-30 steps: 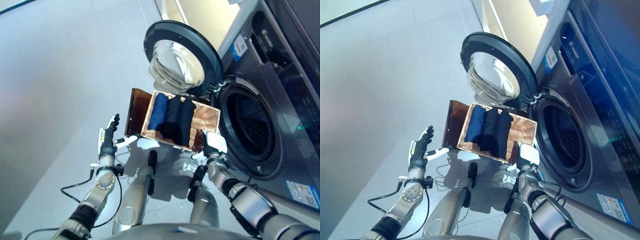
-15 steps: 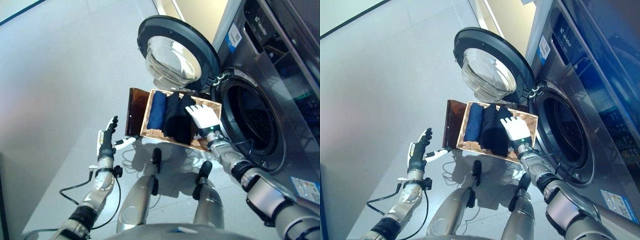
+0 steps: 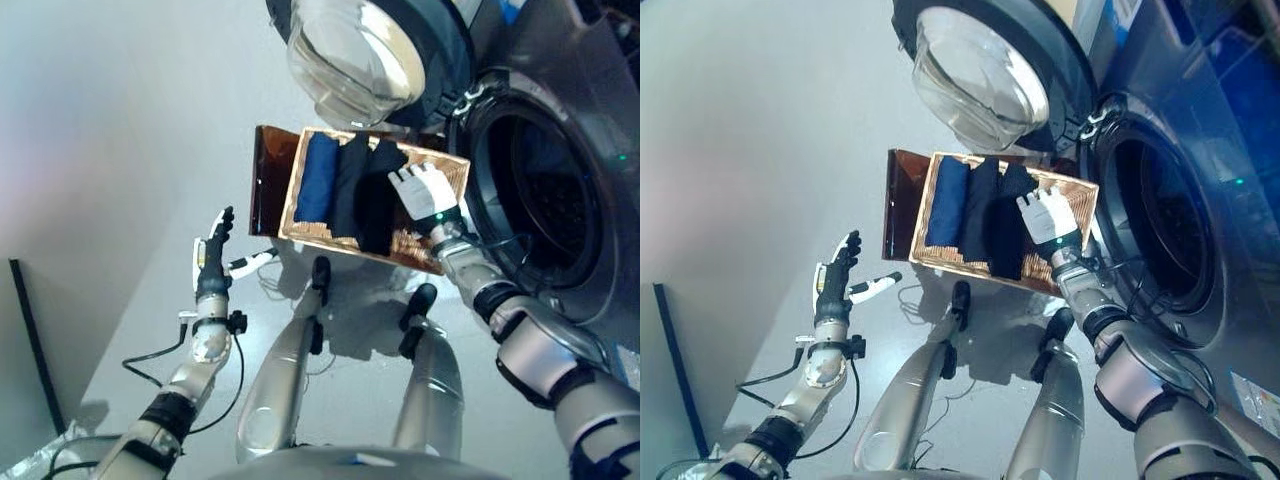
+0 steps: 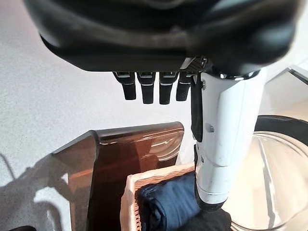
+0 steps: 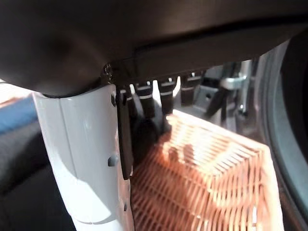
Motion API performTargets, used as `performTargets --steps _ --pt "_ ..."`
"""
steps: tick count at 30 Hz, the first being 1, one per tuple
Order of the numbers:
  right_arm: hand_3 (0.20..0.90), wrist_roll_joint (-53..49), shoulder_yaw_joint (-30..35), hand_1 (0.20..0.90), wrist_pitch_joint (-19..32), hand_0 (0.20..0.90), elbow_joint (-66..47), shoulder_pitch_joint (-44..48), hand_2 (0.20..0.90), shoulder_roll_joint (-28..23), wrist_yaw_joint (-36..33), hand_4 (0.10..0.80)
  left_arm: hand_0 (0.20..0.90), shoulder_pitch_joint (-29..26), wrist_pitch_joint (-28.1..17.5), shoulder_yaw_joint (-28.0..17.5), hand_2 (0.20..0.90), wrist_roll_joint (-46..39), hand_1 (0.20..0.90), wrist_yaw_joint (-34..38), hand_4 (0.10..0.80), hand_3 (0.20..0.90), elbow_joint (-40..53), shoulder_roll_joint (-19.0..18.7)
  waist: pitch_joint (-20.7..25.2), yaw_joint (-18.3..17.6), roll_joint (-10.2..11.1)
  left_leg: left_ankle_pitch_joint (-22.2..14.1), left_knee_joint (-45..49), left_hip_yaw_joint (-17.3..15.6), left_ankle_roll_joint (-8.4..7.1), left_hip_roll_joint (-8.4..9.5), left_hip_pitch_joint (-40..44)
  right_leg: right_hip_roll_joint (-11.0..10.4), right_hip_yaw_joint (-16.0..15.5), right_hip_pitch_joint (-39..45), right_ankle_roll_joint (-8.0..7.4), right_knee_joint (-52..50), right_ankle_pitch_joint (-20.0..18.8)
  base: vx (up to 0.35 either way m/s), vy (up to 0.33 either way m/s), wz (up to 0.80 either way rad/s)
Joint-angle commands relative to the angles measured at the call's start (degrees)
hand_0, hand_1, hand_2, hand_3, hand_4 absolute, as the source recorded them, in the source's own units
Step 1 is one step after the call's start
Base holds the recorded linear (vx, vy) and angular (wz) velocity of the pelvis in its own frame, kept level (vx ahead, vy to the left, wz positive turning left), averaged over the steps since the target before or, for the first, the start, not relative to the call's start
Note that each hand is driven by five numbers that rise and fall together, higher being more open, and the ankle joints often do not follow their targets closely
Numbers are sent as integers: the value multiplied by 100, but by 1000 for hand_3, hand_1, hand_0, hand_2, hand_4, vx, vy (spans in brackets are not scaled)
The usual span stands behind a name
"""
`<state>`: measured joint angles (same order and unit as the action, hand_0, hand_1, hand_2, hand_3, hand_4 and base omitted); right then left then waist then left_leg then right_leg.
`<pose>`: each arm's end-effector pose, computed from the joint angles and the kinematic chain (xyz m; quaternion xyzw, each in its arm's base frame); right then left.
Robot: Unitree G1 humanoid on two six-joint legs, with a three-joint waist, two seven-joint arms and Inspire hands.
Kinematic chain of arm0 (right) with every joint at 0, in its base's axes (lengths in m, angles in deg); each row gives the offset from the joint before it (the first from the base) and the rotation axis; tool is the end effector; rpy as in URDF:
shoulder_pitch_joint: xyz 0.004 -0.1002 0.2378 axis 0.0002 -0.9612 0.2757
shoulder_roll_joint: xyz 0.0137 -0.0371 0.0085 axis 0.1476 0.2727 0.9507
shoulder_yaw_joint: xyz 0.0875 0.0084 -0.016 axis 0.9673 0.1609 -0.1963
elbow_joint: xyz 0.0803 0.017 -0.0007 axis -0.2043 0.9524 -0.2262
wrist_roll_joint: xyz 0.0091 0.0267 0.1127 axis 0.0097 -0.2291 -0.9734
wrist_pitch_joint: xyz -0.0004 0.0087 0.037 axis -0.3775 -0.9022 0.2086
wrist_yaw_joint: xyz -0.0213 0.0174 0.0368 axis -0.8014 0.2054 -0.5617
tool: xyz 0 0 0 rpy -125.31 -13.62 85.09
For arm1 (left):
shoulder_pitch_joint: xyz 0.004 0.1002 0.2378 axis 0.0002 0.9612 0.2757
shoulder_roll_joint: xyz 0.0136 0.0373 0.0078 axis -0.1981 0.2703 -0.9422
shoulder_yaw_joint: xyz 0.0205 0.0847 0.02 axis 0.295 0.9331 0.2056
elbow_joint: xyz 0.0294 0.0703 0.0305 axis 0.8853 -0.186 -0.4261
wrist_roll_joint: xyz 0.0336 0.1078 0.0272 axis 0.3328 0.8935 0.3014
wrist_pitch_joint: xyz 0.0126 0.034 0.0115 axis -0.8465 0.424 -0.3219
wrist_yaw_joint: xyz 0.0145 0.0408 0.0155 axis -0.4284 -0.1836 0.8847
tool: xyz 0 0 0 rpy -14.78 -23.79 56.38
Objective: Pick up the clothes and place them into the washing machine
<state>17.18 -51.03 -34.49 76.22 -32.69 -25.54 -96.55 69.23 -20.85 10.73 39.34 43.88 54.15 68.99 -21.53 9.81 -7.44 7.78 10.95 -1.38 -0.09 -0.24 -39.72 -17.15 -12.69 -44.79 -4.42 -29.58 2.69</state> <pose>0.3235 -0.2226 0.0610 -0.8460 -0.1172 -0.0202 0.5197 0.2258 0.1638 0.0027 0.1347 -0.0260 0.1079 0.9847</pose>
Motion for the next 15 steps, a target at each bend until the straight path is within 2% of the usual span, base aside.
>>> performTargets --steps 1,14,15 --pt "900 -99 -147 900 -106 900 -316 585 900 -270 -488 800 900 50 -578 -440 900 178 900 444 800 900 603 -391 200 -26 -41 -921 1056 -29 -538 -302 -721 24 187 104 -204 340 -35 -1 13 3" --pt "900 -188 26 900 -108 900 -608 605 900 12 -729 800 900 -35 -669 -439 900 226 900 562 800 900 513 -334 215 -25 69 -953 993 -31 -495 -271 -663 70 203 137 -176 371 -20 -8 8 0" --pt "900 -175 14 900 -99 900 -635 612 900 26 -738 800 900 -54 -676 -442 900 224 900 567 800 900 502 -339 190 -24 72 -768 945 -58 -456 -269 -706 59 153 112 -124 450 -189 -104 28 -2"
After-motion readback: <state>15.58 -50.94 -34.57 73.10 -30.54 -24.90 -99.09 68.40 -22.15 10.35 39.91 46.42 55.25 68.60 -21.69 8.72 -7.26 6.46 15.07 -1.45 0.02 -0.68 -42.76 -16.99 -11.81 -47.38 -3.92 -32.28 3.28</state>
